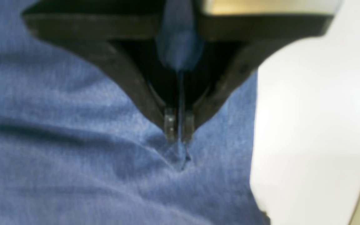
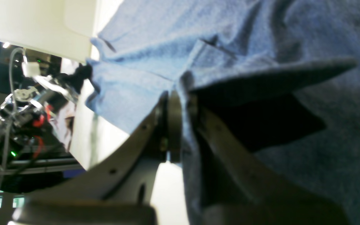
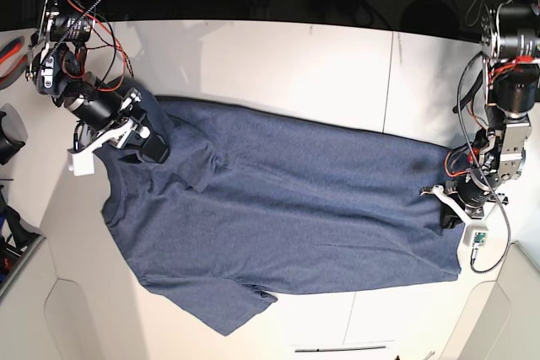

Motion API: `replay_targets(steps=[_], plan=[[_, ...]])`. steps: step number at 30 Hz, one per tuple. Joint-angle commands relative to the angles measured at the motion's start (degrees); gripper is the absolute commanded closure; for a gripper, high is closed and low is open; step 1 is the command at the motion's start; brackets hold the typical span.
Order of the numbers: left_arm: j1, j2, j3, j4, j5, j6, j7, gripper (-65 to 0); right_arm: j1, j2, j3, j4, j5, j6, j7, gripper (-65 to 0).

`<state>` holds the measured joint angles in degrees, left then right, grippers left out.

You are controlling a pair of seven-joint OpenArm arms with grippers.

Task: Layout the t-shirt on the table in an organized manner, then fold the t-shirt properly
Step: 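Lift the shirt with both grippers and pull it away from the hem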

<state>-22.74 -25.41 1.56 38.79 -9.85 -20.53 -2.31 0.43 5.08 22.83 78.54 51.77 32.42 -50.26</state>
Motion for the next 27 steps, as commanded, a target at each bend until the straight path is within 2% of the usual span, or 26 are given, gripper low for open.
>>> replay_targets(steps=[1, 7, 13, 17, 20, 24, 27], plan=[[0.2, -1.2, -0.3, 3.5, -0.7, -0.3, -0.7, 0.0, 0.7, 0.6, 0.0, 1.7, 1.6, 1.0, 0.9, 0.0], [9.9, -1.3, -4.9, 19.0, -5.0, -0.4, 2.7, 0.0, 0.6, 0.6, 0.0, 7.9, 0.6, 1.0, 0.7, 0.0], [17.2, -1.3, -10.6, 30.9, -6.7, -6.8, 5.1, 0.0, -0.2, 0.6, 0.0, 14.7, -0.4, 1.0, 0.0, 0.0], [21.1, -1.3, -14.4, 36.5, -11.2, -8.5, 6.3, 0.0, -2.8, 0.6, 0.0, 17.6, -0.3, 1.0, 0.1, 0.0], [23.6, -1.3, -17.6, 39.6, -14.2, -12.0, 7.6, 0.0, -5.0, 0.6, 0.0, 19.2, -0.2, 1.0, 0.0, 0.0], [27.1, -1.3, -21.6, 43.2, -21.2, -19.5, 13.8, 0.0, -8.1, 0.6, 0.0, 21.8, -0.1, 1.0, 0.0, 0.0], [29.9, -1.3, -24.0, 45.4, -27.6, -19.5, 20.1, 0.0, -10.7, 0.6, 0.0, 24.0, 0.1, 1.0, -0.2, 0.0]])
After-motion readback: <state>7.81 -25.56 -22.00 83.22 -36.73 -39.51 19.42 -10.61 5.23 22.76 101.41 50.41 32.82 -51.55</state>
